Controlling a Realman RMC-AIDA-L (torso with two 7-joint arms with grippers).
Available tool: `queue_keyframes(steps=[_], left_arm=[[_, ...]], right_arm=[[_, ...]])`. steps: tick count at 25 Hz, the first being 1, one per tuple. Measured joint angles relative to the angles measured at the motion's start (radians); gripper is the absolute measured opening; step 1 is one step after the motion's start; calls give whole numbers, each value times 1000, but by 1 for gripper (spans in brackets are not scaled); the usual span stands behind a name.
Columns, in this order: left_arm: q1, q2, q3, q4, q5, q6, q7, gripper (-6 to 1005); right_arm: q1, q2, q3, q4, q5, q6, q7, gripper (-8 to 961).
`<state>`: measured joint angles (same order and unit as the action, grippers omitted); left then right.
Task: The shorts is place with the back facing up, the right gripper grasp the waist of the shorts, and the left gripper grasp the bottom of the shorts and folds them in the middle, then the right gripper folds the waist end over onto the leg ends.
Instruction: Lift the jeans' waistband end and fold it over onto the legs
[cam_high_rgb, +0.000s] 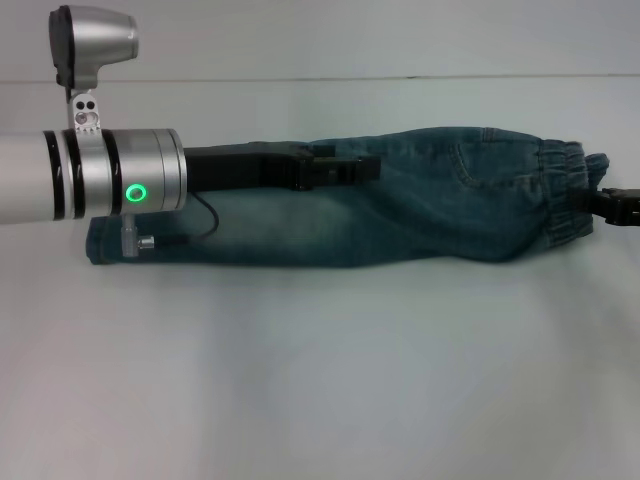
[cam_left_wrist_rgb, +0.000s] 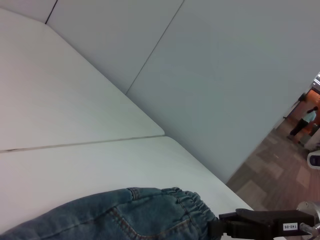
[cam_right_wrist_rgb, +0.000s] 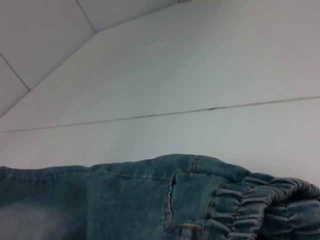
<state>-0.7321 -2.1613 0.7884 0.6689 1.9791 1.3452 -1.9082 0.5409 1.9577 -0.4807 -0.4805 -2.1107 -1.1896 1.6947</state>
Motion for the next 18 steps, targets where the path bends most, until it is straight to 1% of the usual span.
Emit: queue_keyframes(steps=[8,12,16,18], left_arm=[[1,0,0,0,1,4,0,888],[2,-1,18,-14,-2,1,-2,888],[2,-3,27,-30,-5,-7,-10,888],[1,-5,37,-39,-7,-13,-11,859]], right_arm=[[-6,0,8,-5,4,-7,12,87],[-8,0,9,-7,5,-6,15,39],[-9,-1,11,-9,6,-9,17,40],[-11,0,15,-12,8,-17,17,41]])
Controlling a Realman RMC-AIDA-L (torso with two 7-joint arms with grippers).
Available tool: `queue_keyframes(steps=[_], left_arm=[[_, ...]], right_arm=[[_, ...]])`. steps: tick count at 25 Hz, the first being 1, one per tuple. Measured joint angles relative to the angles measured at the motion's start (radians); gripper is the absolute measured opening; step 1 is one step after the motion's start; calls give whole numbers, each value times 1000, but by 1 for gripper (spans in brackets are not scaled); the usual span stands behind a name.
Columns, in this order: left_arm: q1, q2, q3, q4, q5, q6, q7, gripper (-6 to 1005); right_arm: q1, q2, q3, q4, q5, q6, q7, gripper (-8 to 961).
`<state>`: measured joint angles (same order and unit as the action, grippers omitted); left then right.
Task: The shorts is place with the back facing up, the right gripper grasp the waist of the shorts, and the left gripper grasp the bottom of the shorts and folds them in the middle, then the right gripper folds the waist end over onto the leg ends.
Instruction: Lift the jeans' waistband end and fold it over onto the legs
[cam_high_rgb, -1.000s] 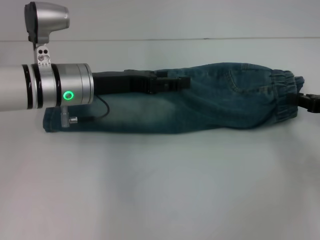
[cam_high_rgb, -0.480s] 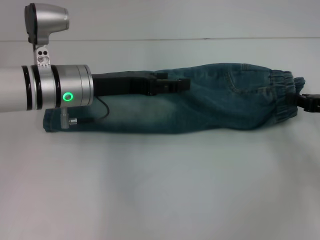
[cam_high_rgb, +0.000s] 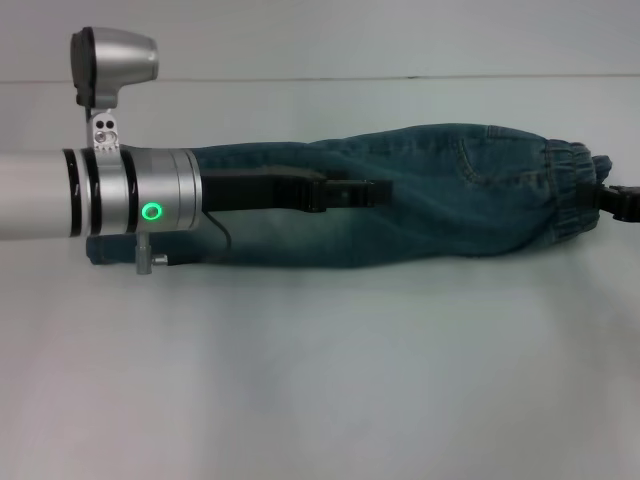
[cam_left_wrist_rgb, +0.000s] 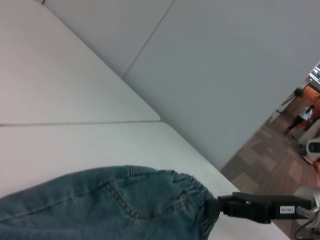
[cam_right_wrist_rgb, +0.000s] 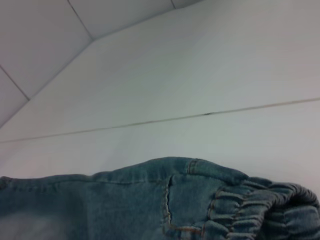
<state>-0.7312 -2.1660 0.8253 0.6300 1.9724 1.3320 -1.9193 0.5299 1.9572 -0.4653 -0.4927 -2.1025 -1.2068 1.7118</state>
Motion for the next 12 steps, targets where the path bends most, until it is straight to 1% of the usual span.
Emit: queue_keyframes(steps=[4,9,11,12], left_arm=[[-2,-5,12,-15,-8,-44,-2,800],[-4,-7,13,-45,-75,-110,-2,727],[-6,-7,15,-52,-80,-123,-2,671],[-17,-6,29,-72,-83,-155,-2,643]], right_arm=[[-3,1,6,-10,9,-14,0,42],[-4,3,7,-10,10,-17,-2,44],[-4,3,7,-10,10,-19,-3,44],[-4,3,7,-10,10,-20,-3,45]])
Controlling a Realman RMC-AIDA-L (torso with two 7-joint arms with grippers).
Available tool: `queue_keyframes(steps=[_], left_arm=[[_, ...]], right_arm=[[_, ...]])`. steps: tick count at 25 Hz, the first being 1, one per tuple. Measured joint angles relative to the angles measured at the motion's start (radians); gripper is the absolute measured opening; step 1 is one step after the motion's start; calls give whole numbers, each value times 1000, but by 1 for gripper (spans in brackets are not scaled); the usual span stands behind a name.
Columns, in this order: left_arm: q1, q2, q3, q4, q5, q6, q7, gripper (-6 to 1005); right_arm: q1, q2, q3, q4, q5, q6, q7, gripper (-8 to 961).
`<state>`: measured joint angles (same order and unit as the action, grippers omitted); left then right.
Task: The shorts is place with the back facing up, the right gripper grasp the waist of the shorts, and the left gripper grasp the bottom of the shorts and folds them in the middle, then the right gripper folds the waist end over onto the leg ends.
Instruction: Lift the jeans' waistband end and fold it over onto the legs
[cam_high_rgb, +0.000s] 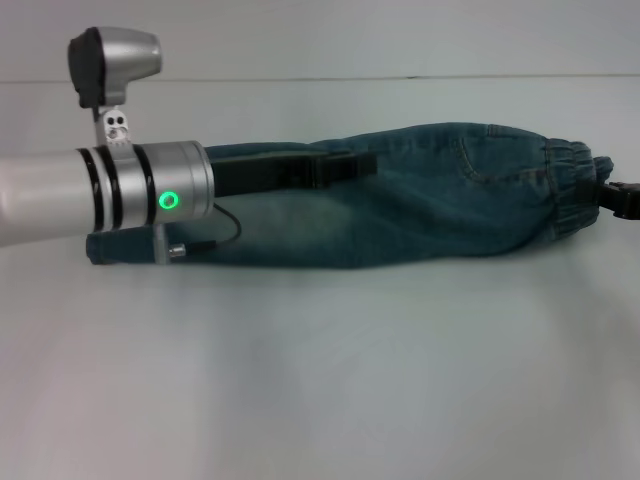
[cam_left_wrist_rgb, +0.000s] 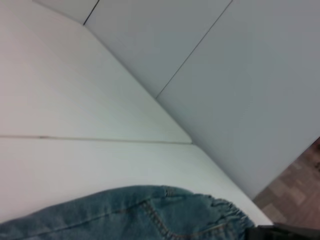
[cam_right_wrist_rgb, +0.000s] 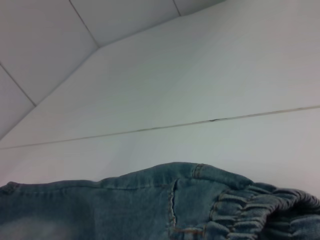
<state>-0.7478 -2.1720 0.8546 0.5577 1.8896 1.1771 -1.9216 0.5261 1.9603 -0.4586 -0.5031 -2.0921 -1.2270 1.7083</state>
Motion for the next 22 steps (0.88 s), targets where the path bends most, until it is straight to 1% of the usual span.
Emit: queue_keyframes(steps=[5,7,10,12,16,19,20,21,22], left_arm=[[-25,0,67,-29,-1,-63,-9,504],[-32,-1,91,-34,-2,-81,-11,404],[-43,-3,130,-43,-6,-112,-15,253],[-49,-3,176,-46,-9,-158,-41,188],[-53,-3,238,-46,-29,-231,-67,57],[-59,-3,304,-46,-59,-289,-69,48],[-62,-3,339,-47,-72,-322,-74,45],[-62,-3,339,-47,-72,-322,-74,45],[-67,-3,398,-48,-91,-376,-91,45]], right_arm=[[-2,2,4,-8,0,-23,0,46],[-5,6,5,-21,0,-32,1,47],[-15,17,12,-49,0,-49,5,48],[-20,23,20,-64,0,-60,5,49],[-27,30,36,-81,0,-81,5,50],[-33,31,45,-91,0,-97,6,51],[-35,32,48,-99,0,-104,9,51],[-37,33,50,-108,0,-109,12,51],[-40,35,53,-117,0,-115,16,52]])
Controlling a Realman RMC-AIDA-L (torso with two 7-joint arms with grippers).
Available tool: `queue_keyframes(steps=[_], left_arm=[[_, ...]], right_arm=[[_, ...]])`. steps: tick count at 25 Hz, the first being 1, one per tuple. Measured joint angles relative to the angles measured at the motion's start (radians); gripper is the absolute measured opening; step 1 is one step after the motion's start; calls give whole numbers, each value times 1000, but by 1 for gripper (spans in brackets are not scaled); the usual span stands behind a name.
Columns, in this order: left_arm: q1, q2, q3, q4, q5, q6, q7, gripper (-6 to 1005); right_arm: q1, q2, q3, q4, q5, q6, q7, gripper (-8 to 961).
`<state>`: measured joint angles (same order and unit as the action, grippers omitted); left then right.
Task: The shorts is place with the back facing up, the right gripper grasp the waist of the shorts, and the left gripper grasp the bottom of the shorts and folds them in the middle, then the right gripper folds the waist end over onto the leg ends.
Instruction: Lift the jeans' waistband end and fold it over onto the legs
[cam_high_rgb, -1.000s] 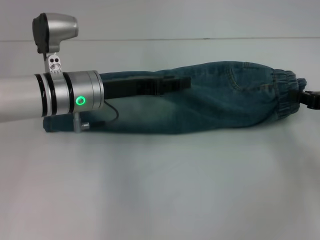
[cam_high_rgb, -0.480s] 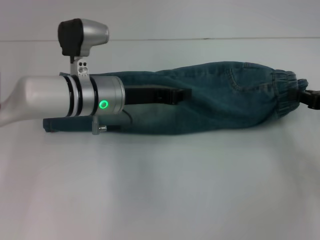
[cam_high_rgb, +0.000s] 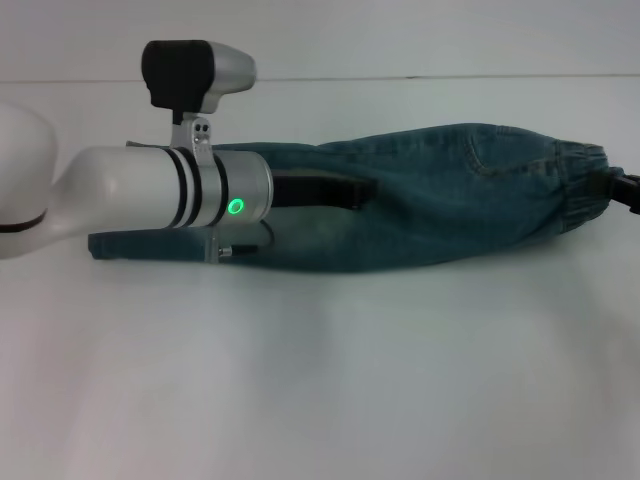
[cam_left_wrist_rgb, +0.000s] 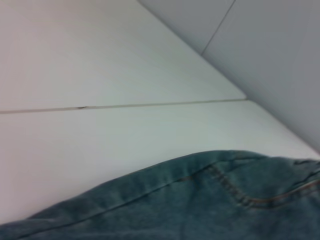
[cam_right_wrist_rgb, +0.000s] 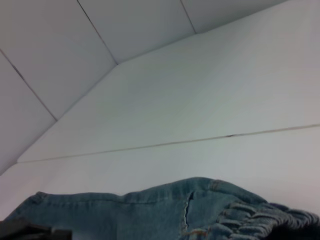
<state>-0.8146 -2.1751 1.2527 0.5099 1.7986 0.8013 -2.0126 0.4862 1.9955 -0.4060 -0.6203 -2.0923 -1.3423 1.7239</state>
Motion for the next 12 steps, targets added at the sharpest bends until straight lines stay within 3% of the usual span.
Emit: queue_keyframes(steps=[6,12], left_arm=[[-15,0,188,-1,-49,-154,-64,45],[-24,0,260,-1,-50,-236,-110,46]], right_arm=[[-13,21,12,-92,9,-58,29,54],[-16,53,5,-207,10,-106,78,56]])
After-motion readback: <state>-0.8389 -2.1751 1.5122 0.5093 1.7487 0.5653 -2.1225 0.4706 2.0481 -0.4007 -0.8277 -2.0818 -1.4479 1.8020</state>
